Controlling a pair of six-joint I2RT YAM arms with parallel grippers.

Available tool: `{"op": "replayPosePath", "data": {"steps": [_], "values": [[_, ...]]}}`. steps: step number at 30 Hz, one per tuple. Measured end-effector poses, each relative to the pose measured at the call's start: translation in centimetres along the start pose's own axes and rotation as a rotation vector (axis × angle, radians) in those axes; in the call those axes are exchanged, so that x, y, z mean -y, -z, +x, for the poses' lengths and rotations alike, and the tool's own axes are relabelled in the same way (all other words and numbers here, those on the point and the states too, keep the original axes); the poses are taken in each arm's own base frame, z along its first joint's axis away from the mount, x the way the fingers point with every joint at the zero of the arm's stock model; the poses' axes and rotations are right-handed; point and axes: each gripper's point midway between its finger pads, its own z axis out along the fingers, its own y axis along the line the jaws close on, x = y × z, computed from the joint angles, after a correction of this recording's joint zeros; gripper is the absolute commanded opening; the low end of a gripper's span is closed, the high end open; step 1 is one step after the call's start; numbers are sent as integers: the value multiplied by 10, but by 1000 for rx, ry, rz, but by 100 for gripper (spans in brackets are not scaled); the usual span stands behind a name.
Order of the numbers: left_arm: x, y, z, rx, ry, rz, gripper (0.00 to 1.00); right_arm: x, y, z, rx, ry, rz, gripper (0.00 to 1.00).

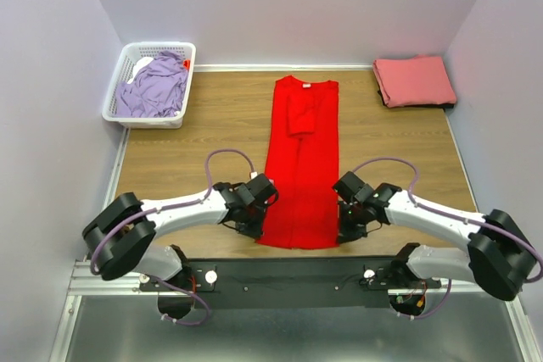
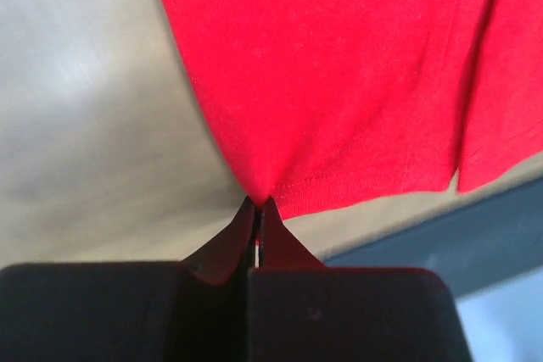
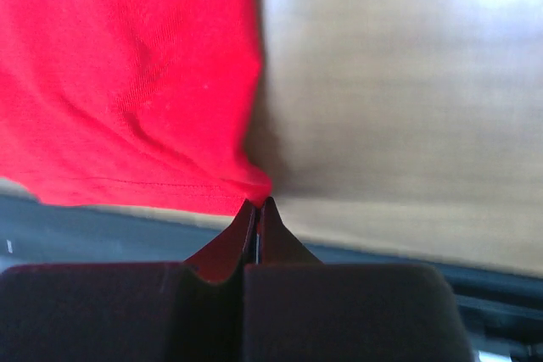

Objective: Fold and stack the t-shirts
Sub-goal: Fold the tshirt

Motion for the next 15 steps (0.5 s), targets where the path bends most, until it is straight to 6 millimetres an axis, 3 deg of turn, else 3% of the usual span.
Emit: {"op": "replayPosePath", "data": {"steps": [4,7,10,15], "values": [[4,12,28,-54,5,59,0,2,17,19,-50,5,-45,1],[9,20,27,-55,20,97,0,5,25,23,-72,23,-32,1],[12,26,5,-29,37,107,0,3,34,11,-61,50,23,1],[14,42,-74,98,59,113,0,-17,52,-43,62,114,106,1]]}}
